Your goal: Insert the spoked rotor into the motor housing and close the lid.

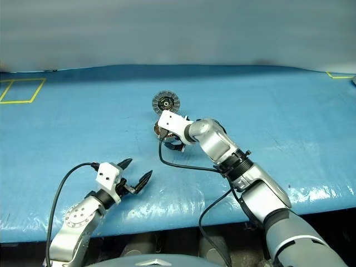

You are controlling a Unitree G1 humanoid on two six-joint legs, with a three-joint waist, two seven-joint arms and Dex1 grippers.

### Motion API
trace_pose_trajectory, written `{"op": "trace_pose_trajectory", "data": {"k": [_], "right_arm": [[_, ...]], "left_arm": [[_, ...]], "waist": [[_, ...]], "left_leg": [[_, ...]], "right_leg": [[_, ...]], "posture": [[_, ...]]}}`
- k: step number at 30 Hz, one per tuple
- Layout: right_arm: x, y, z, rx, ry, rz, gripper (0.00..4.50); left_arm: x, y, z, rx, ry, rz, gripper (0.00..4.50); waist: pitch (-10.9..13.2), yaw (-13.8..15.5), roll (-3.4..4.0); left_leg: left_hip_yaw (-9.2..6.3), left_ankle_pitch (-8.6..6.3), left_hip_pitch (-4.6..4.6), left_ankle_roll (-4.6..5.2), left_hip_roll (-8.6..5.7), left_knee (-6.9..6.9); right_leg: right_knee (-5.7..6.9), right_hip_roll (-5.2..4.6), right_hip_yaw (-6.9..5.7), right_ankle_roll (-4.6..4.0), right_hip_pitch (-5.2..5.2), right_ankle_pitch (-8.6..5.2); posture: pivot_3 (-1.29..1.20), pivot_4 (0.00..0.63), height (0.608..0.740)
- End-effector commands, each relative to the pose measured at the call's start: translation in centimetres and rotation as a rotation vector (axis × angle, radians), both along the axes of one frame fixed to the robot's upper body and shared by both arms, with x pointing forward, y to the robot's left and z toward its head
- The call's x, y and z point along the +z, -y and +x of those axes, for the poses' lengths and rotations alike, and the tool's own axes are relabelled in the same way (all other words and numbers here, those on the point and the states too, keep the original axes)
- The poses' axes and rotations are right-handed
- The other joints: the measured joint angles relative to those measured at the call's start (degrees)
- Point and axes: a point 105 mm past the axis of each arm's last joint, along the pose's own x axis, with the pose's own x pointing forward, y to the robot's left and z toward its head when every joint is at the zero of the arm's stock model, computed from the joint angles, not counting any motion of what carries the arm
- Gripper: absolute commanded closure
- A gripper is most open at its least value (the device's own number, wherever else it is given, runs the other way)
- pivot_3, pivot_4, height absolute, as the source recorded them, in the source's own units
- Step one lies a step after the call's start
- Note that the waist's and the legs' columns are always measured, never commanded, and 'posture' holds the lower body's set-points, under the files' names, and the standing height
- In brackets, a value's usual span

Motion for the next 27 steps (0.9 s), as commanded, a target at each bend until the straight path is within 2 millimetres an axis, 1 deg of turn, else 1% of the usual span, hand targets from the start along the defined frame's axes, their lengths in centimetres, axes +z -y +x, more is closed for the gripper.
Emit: {"op": "trace_pose_trajectory", "data": {"k": [1,8,12,15,18,21,22,24,26,27], "right_arm": [[1.3,-1.2,0.7,0.037,0.047,0.032,0.02],[-0.2,-2.1,0.5,0.074,0.001,0.039,0.02],[-1.3,-1.9,0.3,0.081,-0.049,0.010,0.02],[-2.6,-1.3,0.1,0.072,-0.100,-0.045,0.61],[-4.4,-0.3,-0.6,0.036,-0.191,-0.087,1.57],[-5.5,0.0,-1.6,0.015,-0.263,-0.085,2.56],[-5.8,0.0,-2.0,0.008,-0.288,-0.075,2.66],[-6.2,-0.1,-2.8,-0.016,-0.334,-0.051,2.66],[-6.3,-0.3,-3.6,-0.052,-0.376,-0.011,2.66],[-6.3,-0.6,-4.0,-0.075,-0.402,0.015,2.66]], "left_arm": [[1.1,0.0,-0.2,0.021,0.061,0.009,0.00],[0.9,0.1,-0.4,0.031,0.057,0.003,0.00],[0.8,0.2,-0.4,0.033,0.058,0.001,0.00],[0.7,0.3,-0.4,0.036,0.059,-0.004,0.00],[0.8,0.3,-0.3,0.037,0.065,-0.009,0.00],[0.8,-0.3,-0.1,0.062,0.075,-0.001,0.00],[0.8,-0.5,-0.1,0.071,0.076,0.002,0.00],[0.8,-1.1,-0.1,0.084,0.073,0.012,0.00],[0.9,-1.5,-0.2,0.091,0.076,0.021,0.00],[1.0,-1.7,-0.2,0.099,0.082,0.021,0.00]], "waist": [[-0.01,-0.15,0.01],[-0.01,-0.42,0.05],[-0.02,-0.56,0.06],[-0.07,-0.56,0.14],[-0.30,-0.44,0.34],[-0.66,-0.34,0.49],[-0.84,-0.32,0.56],[-1.08,-0.32,0.66],[-1.10,-0.36,0.66],[-1.12,-0.39,0.64]], "left_leg": [[-0.01,0.00,0.01,0.00,0.00,0.00],[-0.01,0.02,0.03,-0.03,0.01,0.00],[0.00,0.03,0.07,-0.05,0.01,0.00],[-0.01,0.04,0.10,-0.06,0.01,0.00],[-0.01,0.04,0.11,-0.06,0.00,0.00],[-0.01,0.02,0.18,-0.03,0.00,-0.01],[-0.02,0.02,0.20,-0.03,0.00,-0.01],[-0.02,0.01,0.30,-0.02,0.00,-0.01],[0.00,0.00,0.63,0.00,0.00,-0.06],[-0.01,-0.01,0.88,0.00,0.01,-0.08]], "right_leg": [[0.01,0.00,0.00,0.00,0.00,0.01],[0.05,0.03,0.00,-0.03,0.00,0.03],[0.07,0.05,0.00,-0.05,0.02,0.05],[0.08,0.06,0.00,-0.05,0.04,0.06],[0.07,0.05,0.00,-0.05,0.06,0.06],[0.06,0.05,-0.01,-0.05,0.14,0.05],[0.06,0.05,-0.01,-0.06,0.17,0.05],[0.06,0.05,-0.01,-0.06,0.26,0.04],[0.05,0.04,0.00,-0.08,0.56,0.01],[0.04,0.05,-0.02,-0.01,0.87,-0.14]], "posture": [[0.00,0.150,0.740],[0.00,0.150,0.740],[0.00,0.150,0.740],[0.00,0.150,0.740],[0.00,0.150,0.740],[0.00,0.150,0.740],[0.00,0.150,0.740],[0.00,0.150,0.740],[0.00,0.150,0.740],[0.00,0.150,0.740]]}}
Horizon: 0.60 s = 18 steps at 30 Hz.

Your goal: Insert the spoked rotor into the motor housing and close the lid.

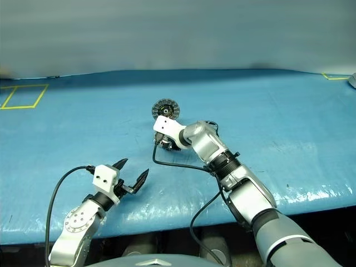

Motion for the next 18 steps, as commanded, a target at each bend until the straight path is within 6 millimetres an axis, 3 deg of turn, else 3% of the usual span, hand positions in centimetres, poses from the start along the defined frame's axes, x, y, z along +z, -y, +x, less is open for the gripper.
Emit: {"op": "trace_pose_trajectory", "data": {"k": [1,10,18], "right_arm": [[-3.8,0.4,-3.1,-0.099,-0.232,0.011,2.66],[-4.9,-0.7,-9.3,-0.142,-0.306,0.023,2.66],[-3.2,-1.1,-11.1,-0.187,-0.309,0.079,2.66]], "left_arm": [[1.0,-1.1,0.0,0.024,0.049,0.012,0.00],[1.9,-2.6,0.5,0.061,0.067,0.032,0.00],[1.6,-2.2,0.5,0.046,0.051,0.028,0.00]], "waist": [[-0.09,-0.04,-0.03],[-0.87,-0.21,-0.02],[-0.90,-0.33,-0.08]], "left_leg": [[-0.01,-0.01,0.18,0.00,0.01,-0.02],[-0.15,-0.02,0.30,-0.02,0.03,-0.02],[-0.19,-0.04,0.35,-0.04,0.03,-0.02]], "right_leg": [[0.00,0.00,-0.01,-0.11,0.13,-0.25],[0.01,-0.02,-0.08,-0.08,0.11,-0.36],[0.00,-0.05,-0.10,-0.07,0.08,-0.43]], "posture": [[0.00,0.150,0.740],[0.00,0.150,0.740],[0.00,0.150,0.740]]}}
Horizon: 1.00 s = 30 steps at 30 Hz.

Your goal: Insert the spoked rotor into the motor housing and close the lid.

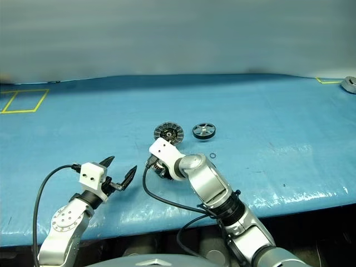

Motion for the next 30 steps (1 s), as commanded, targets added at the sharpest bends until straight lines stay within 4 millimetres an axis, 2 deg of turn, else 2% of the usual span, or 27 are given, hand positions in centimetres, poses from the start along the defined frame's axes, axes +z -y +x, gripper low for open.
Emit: {"op": "trace_pose_trajectory", "data": {"k": [1,6,12,13,18,21,25,28,30], "right_arm": [[-1.9,-0.1,-2.6,0.020,-0.153,-0.022,2.66],[-0.4,-0.6,-2.8,0.017,-0.135,0.021,2.66],[2.6,-1.1,-2.2,-0.036,-0.055,0.079,0.69],[3.4,-1.2,-2.1,-0.045,-0.043,0.094,0.38],[6.8,-0.9,-2.2,-0.041,0.030,0.173,0.38],[8.3,1.1,-2.6,-0.007,0.072,0.222,0.38],[8.7,4.8,-3.0,0.019,0.097,0.172,0.38],[8.3,8.4,-1.8,-0.091,0.102,0.090,0.38],[8.3,10.1,-0.6,-0.208,0.130,0.089,0.38]], "left_arm": [[1.0,0.4,0.2,-0.021,0.033,-0.002,0.00],[0.9,0.8,0.5,-0.039,0.033,-0.008,0.00],[0.7,1.1,0.7,-0.061,0.028,-0.012,0.00],[0.7,1.2,0.8,-0.066,0.028,-0.014,0.00],[0.6,2.2,1.1,-0.107,0.029,-0.019,0.00],[0.8,2.6,1.1,-0.143,0.034,-0.017,0.00],[1.2,3.6,0.6,-0.235,0.046,-0.029,0.00],[1.5,4.7,-0.3,-0.319,0.054,-0.059,0.00],[1.7,5.0,-0.6,-0.348,0.069,-0.073,0.00]], "waist": [[0.01,0.00,0.00],[0.08,-0.03,0.03],[0.30,-0.04,0.15],[0.37,-0.03,0.15],[0.68,0.01,0.15],[0.77,0.12,0.12],[0.96,0.13,0.06],[1.00,0.12,0.05],[1.03,0.06,0.04]], "left_leg": [[-0.02,0.00,-0.02,0.00,0.00,-0.01],[-0.04,-0.01,-0.15,-0.01,0.00,-0.06],[-0.02,-0.01,-0.37,-0.01,-0.01,-0.11],[-0.02,-0.01,-0.44,-0.01,-0.01,-0.11],[-0.04,0.00,-0.61,-0.01,-0.03,-0.07],[-0.08,-0.03,-0.64,0.01,-0.03,-0.10],[-0.04,-0.05,-0.85,0.06,-0.07,-0.06],[-0.05,-0.04,-1.19,0.06,-0.06,0.02],[-0.01,-0.04,-1.21,0.06,-0.04,-0.01]], "right_leg": [[-0.01,0.00,-0.02,0.00,-0.02,-0.01],[-0.02,0.01,-0.04,0.00,-0.16,-0.03],[-0.01,0.01,-0.02,0.04,-0.44,0.00],[-0.01,0.01,-0.02,0.28,-0.50,0.14],[-0.02,0.00,-0.04,0.33,-0.67,0.18],[-0.07,-0.01,-0.08,0.33,-0.67,0.17],[-0.09,-0.04,-0.07,0.36,-0.60,0.17],[-0.07,-0.03,-0.10,0.34,-0.84,0.23],[-0.08,-0.03,-0.09,0.32,-0.86,0.22]], "posture": [[0.00,0.150,0.740],[0.00,0.150,0.740],[0.00,0.150,0.740],[0.00,0.150,0.740],[0.00,0.150,0.740],[0.00,0.150,0.740],[0.00,0.150,0.740],[0.00,0.150,0.740],[0.00,0.150,0.740]]}}
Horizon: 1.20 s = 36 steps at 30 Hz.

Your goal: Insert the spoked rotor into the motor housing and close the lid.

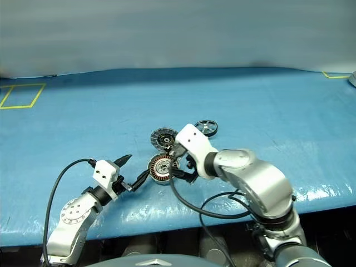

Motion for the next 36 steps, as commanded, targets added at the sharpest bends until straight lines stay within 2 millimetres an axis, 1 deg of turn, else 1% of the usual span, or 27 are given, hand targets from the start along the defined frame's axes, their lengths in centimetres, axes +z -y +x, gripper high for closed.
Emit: {"op": "trace_pose_trajectory", "data": {"k": [1,2,4,6,9,13,15,17,22,25,30,33,34,36], "right_arm": [[0.7,2.4,1.8,-0.171,0.075,0.028,0.38],[0.6,3.1,2.4,-0.223,0.118,0.030,0.38],[-0.1,4.4,3.5,-0.347,0.196,0.109,0.38],[-1.0,5.4,4.1,-0.464,0.259,0.185,0.38],[-3.9,6.1,4.2,-0.587,0.246,0.242,0.38],[-6.8,6.7,4.4,-0.687,0.302,0.237,0.38],[-7.9,6.8,4.5,-0.710,0.331,0.215,0.38],[-9.3,6.6,4.5,-0.725,0.322,0.214,0.38],[-11.7,6.0,4.7,-0.743,0.273,0.214,0.38],[-13.2,5.4,4.6,-0.758,0.240,0.200,0.97],[-14.2,5.1,4.1,-0.751,0.218,0.185,2.55],[-14.3,5.2,3.5,-0.744,0.210,0.174,3.56],[-14.3,5.2,3.2,-0.740,0.208,0.170,3.80],[-14.1,5.1,2.2,-0.717,0.193,0.161,3.84]], "left_arm": [[1.6,1.1,-0.8,-0.075,0.076,-0.039,0.00],[1.6,1.1,-0.9,-0.077,0.078,-0.039,0.00],[1.8,1.2,-1.2,-0.079,0.098,-0.056,0.00],[2.1,1.2,-1.5,-0.073,0.123,-0.069,0.00],[1.9,1.4,-2.1,-0.098,0.084,-0.108,0.00],[1.7,1.9,-2.7,-0.159,0.057,-0.107,0.00],[1.6,2.0,-2.8,-0.178,0.051,-0.098,0.00],[1.5,2.0,-2.8,-0.186,0.050,-0.091,0.00],[1.4,1.9,-2.7,-0.196,0.042,-0.091,0.00],[1.1,1.7,-2.6,-0.188,0.033,-0.085,0.00],[0.8,1.6,-2.6,-0.181,0.023,-0.080,0.00],[0.8,1.5,-2.6,-0.173,0.024,-0.079,0.00],[0.8,1.4,-2.6,-0.168,0.024,-0.080,0.00],[0.8,1.3,-2.6,-0.161,0.025,-0.076,0.00]], "waist": [[0.01,-0.11,-0.02],[0.01,-0.03,-0.03],[0.01,0.39,-0.07],[0.02,0.62,-0.07],[0.08,0.67,-0.01],[0.12,0.53,0.03],[0.15,0.36,0.09],[0.16,0.30,0.09],[0.14,0.24,0.06],[0.10,0.21,-0.01],[0.04,0.29,-0.10],[0.01,0.38,-0.15],[0.00,0.46,-0.16],[-0.01,0.70,-0.17]], "left_leg": [[0.03,0.00,0.00,0.00,0.02,0.00],[0.04,0.00,0.01,0.00,0.04,-0.02],[0.03,0.00,0.02,0.00,0.04,-0.03],[0.05,-0.01,0.00,0.02,0.03,-0.04],[0.15,-0.04,-0.01,0.07,0.01,0.00],[0.20,-0.03,0.03,0.08,0.03,0.07],[0.24,-0.01,0.04,0.07,0.04,0.08],[0.25,0.01,0.06,0.07,0.04,0.08],[0.23,0.03,0.09,0.07,0.05,0.07],[0.24,0.03,0.19,0.07,0.05,0.09],[0.23,0.03,0.58,0.07,0.07,0.06],[0.23,0.02,0.74,0.07,0.07,0.04],[0.22,0.02,0.76,0.07,0.07,0.03],[0.16,0.01,0.78,0.07,0.07,0.01]], "right_leg": [[0.00,0.01,0.01,0.00,-0.01,-0.01],[0.00,0.02,0.02,0.02,-0.02,-0.03],[-0.03,0.01,-0.03,0.02,0.04,-0.05],[-0.04,-0.02,0.01,0.03,0.02,-0.05],[-0.04,-0.04,0.12,0.09,-0.01,-0.02],[-0.04,-0.01,0.15,0.14,0.02,0.00],[-0.02,0.01,0.19,-0.05,0.01,-0.10],[0.00,0.01,0.21,-0.09,0.02,-0.12],[0.02,0.05,0.21,-0.09,0.06,-0.11],[0.01,0.05,0.23,-0.11,0.16,-0.12],[0.02,0.04,0.23,-0.22,0.45,-0.19],[0.00,0.02,0.24,-0.25,0.51,-0.22],[0.00,0.02,0.24,-0.26,0.60,-0.22],[-0.01,0.01,0.21,-0.29,0.77,-0.25]], "posture": [[0.00,0.150,0.740],[0.00,0.150,0.740],[0.00,0.150,0.740],[0.00,0.150,0.740],[0.00,0.150,0.740],[0.00,0.150,0.740],[0.00,0.150,0.740],[0.00,0.150,0.740],[0.00,0.150,0.740],[0.00,0.150,0.740],[0.00,0.150,0.740],[0.00,0.150,0.740],[0.00,0.150,0.740],[0.00,0.150,0.740]]}}
